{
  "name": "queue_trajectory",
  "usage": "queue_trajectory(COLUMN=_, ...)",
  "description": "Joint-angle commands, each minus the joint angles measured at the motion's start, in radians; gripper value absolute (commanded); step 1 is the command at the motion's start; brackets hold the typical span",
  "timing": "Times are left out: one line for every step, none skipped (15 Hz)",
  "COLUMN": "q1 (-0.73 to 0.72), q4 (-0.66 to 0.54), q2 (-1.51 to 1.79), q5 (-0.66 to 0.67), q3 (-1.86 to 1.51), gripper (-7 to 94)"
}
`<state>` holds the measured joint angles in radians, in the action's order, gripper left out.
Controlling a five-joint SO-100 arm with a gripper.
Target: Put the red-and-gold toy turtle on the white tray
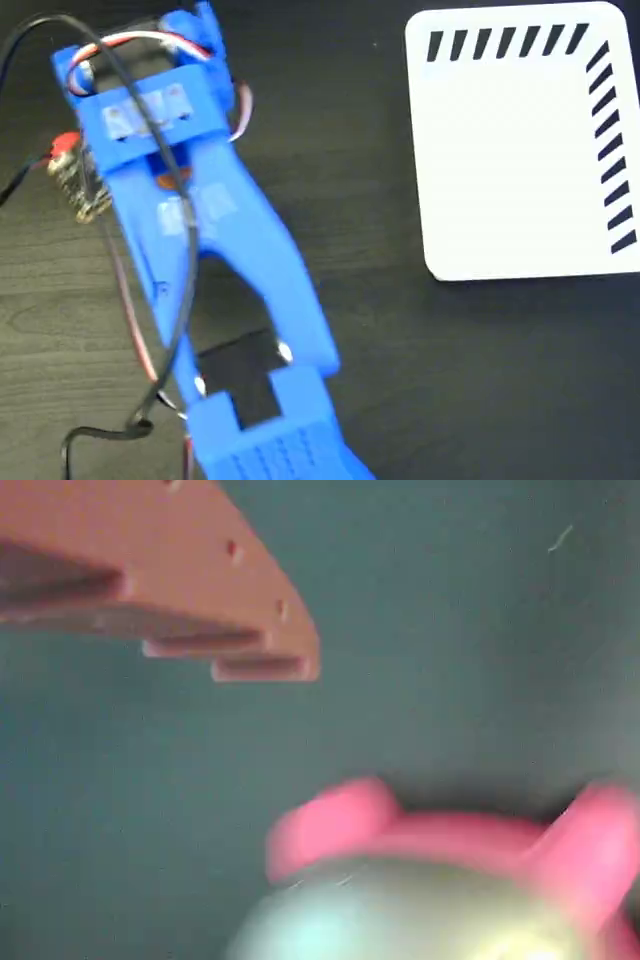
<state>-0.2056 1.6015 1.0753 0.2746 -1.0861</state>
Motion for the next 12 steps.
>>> queue_trajectory(q1=-0.017, q4=0.014, q2=0.002, q5=0.018, q3=0.083, gripper=71)
queue_trajectory(q1=-0.018, q4=0.015, q2=-0.020, q5=0.017, q3=0.101, gripper=71)
queue_trajectory(q1=-0.020, q4=0.017, q2=-0.046, q5=0.014, q3=0.127, gripper=71)
queue_trajectory(q1=-0.020, q4=0.017, q2=-0.072, q5=0.008, q3=0.150, gripper=71)
queue_trajectory(q1=-0.021, q4=0.017, q2=-0.094, q5=0.005, q3=0.163, gripper=71)
queue_trajectory(q1=-0.025, q4=0.014, q2=-0.118, q5=-0.005, q3=0.178, gripper=71)
queue_trajectory(q1=-0.025, q4=0.014, q2=-0.146, q5=-0.012, q3=0.199, gripper=71)
queue_trajectory(q1=-0.026, q4=0.012, q2=-0.169, q5=-0.017, q3=0.221, gripper=71)
queue_trajectory(q1=-0.028, q4=0.012, q2=-0.184, q5=-0.021, q3=0.235, gripper=71)
queue_trajectory(q1=-0.029, q4=0.012, q2=-0.196, q5=-0.025, q3=0.247, gripper=70)
queue_trajectory(q1=-0.029, q4=0.012, q2=-0.210, q5=-0.028, q3=0.259, gripper=70)
queue_trajectory(q1=-0.029, q4=-0.003, q2=-0.218, q5=-0.037, q3=0.265, gripper=70)
